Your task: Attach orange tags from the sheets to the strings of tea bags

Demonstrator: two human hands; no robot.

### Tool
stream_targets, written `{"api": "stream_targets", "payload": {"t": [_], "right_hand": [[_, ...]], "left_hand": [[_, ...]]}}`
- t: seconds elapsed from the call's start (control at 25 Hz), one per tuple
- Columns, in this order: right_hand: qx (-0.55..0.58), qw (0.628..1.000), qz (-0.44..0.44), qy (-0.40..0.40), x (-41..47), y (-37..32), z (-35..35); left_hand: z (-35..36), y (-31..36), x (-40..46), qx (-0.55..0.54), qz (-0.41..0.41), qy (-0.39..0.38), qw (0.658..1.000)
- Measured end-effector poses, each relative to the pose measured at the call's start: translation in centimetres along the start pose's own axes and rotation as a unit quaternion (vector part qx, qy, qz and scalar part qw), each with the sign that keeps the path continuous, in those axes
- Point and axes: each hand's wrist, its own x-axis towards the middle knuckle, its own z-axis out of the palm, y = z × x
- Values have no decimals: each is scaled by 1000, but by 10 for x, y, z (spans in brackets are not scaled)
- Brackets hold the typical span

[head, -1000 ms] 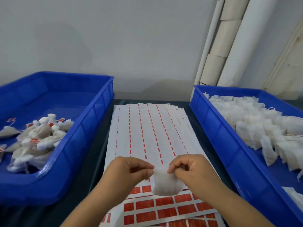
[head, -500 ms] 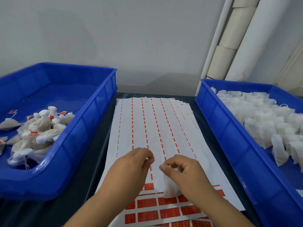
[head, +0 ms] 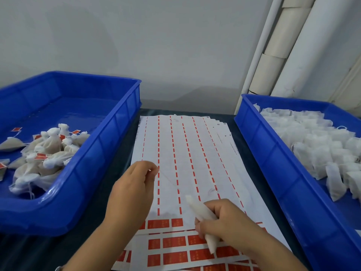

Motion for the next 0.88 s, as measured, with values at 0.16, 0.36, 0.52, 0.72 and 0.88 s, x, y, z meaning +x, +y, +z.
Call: {"api": "stream_targets", "payload": {"t": [0.16, 0.36, 0.52, 0.72, 0.88], "right_hand": [[452, 888, -73, -39, 0, 5, -4], [315, 940, -126, 31, 2, 5, 3], [57, 989, -118, 62, -1, 5, 6], [27, 992, -122, 25, -3, -1, 10], [47, 987, -153, 18, 0, -2, 14]], "left_hand": [[6, -5, -18, 50, -15, -149, 988], [8, 23, -61, 6, 111, -232, 966], [0, 34, -55, -56, 219, -194, 955], [13, 37, -36, -161, 107, -237, 952], [21, 39, -37, -214, 50, -225, 949]]}}
